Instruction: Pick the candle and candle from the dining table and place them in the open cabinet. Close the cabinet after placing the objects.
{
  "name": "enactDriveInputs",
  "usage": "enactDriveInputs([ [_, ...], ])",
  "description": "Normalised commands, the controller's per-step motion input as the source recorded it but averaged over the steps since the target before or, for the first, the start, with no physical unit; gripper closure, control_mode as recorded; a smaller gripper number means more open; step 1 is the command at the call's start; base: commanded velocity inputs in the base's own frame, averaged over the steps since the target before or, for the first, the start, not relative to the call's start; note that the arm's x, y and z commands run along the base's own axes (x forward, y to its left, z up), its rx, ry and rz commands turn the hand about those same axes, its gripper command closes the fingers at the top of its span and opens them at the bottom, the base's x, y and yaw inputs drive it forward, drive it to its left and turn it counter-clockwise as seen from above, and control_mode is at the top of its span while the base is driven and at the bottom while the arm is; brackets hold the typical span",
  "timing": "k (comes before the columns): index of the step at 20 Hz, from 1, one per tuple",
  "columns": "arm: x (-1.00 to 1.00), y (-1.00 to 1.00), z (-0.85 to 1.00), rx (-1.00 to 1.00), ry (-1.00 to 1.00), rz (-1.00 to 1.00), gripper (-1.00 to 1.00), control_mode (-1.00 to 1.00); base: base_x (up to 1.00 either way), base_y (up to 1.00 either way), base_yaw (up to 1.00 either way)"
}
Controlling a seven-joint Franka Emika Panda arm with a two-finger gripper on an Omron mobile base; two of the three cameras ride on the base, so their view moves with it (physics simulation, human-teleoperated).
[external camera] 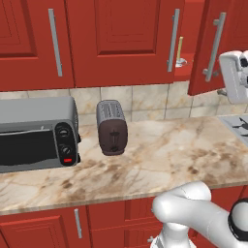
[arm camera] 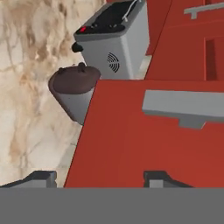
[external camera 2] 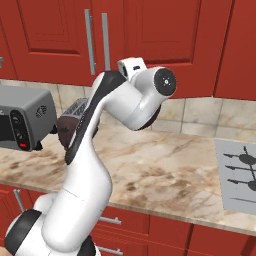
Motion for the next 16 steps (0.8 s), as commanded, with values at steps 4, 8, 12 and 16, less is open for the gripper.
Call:
enactDriveInputs([
  [4, 0.61, 0.28, -0.06, 0.0, -0.1, -0.05, -1.0, -1.0, 0.0, 0.0, 0.0],
  [8, 0.64, 0.23, -0.01, 0.0, -0.03, -0.11, -1.0, -1.0, 0.0, 0.0, 0.0],
  [12, 0.61, 0.24, 0.0, 0.0, 0.0, -0.17, -1.0, -1.0, 0.0, 0.0, 0.0],
  [16, 0.55, 0.25, 0.0, 0.0, 0.01, -0.19, -1.0, -1.0, 0.0, 0.0, 0.0],
])
